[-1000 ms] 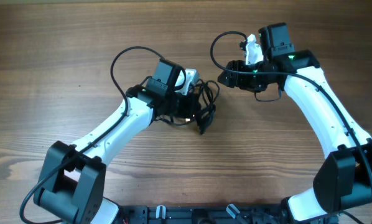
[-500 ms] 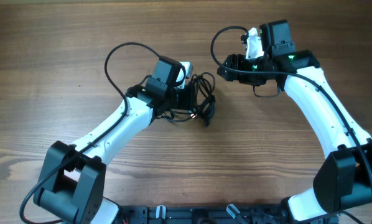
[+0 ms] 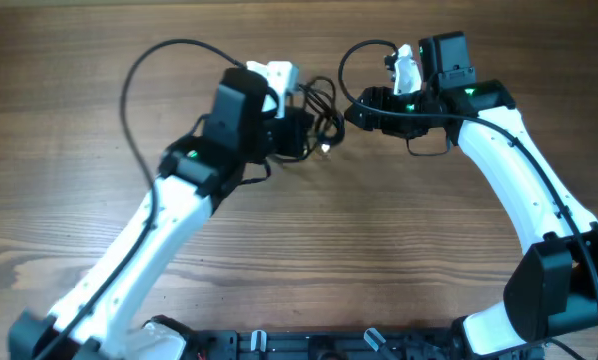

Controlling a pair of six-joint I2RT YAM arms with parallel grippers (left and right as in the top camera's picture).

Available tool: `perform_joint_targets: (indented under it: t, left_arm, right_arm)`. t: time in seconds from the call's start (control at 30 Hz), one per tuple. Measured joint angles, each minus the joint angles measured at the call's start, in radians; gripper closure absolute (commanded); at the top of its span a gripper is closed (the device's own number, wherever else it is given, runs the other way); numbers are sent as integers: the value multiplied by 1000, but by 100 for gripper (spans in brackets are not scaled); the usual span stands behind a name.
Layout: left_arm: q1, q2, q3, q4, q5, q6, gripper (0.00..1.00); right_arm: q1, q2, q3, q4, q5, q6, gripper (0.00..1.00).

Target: Untangle cables

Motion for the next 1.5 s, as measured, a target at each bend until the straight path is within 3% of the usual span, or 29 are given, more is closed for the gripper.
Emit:
perform_joint_targets:
  t: [0.17, 0.37, 0.73, 0.77, 0.9, 1.0, 1.27, 1.5]
  left_arm:
    - [66, -83, 2, -100, 1, -92, 96]
    - [107, -98, 2, -119, 46, -157, 96]
    - [107, -98, 2, -124, 114, -169, 96]
    - [107, -98, 2, -121, 124, -170, 96]
    - [107, -98, 2, -68, 217, -169, 96]
    - [109, -98, 2, 4, 299, -154, 96]
    - [207, -281, 2, 124, 391, -143, 96]
    - [319, -453, 1, 130, 404, -143, 96]
  right_arm:
    - [0, 0, 0, 29, -93, 0, 34]
    - [38, 0, 0, 88, -225, -1, 35]
    - [173, 8, 0, 172, -102, 193, 51]
    - [177, 14, 0, 183, -97, 200, 54]
    - [196, 72, 0, 237, -66, 232, 85]
    - [195, 109, 0, 236, -40, 272, 96]
    - [167, 209, 0, 209, -27, 296, 96]
    - [155, 225, -1, 211, -35, 311, 96]
